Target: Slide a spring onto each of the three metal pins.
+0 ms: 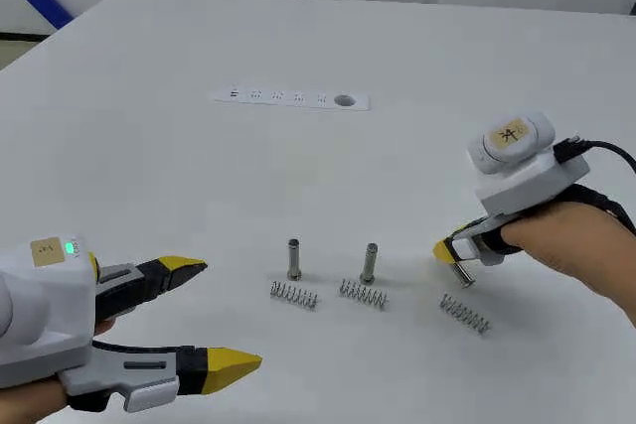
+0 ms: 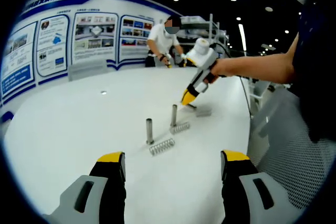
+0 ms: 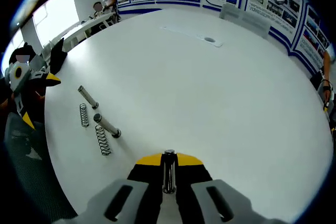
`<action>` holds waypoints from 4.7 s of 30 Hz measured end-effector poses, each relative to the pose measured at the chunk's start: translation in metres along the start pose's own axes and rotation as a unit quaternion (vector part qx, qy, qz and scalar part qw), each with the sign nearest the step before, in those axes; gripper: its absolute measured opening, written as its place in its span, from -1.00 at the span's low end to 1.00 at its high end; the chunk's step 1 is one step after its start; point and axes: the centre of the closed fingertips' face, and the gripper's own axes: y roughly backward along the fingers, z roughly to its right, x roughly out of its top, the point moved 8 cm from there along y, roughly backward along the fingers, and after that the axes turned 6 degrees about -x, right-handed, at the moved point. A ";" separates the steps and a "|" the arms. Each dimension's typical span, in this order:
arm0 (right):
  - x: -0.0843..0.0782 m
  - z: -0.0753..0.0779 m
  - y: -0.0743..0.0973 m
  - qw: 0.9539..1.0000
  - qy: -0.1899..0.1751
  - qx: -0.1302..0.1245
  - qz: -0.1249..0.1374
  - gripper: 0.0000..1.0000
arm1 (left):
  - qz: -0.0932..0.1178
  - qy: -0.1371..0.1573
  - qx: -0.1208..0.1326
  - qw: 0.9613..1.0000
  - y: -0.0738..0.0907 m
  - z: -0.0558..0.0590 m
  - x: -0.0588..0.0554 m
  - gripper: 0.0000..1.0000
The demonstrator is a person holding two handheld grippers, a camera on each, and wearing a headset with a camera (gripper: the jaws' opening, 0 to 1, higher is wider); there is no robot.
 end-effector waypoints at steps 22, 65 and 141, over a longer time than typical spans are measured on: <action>-0.020 -0.007 0.037 0.999 -0.018 -0.008 0.048 -0.83 | -0.003 -0.010 -0.003 1.000 0.000 0.008 0.003 0.50; -0.054 -0.024 0.038 0.999 0.024 0.024 0.022 -0.79 | -0.001 -0.006 -0.010 1.000 0.001 0.011 0.000 0.50; 0.001 -0.070 0.074 0.986 0.115 0.088 0.085 -0.78 | 0.005 -0.063 -0.076 0.995 -0.008 0.041 0.044 0.29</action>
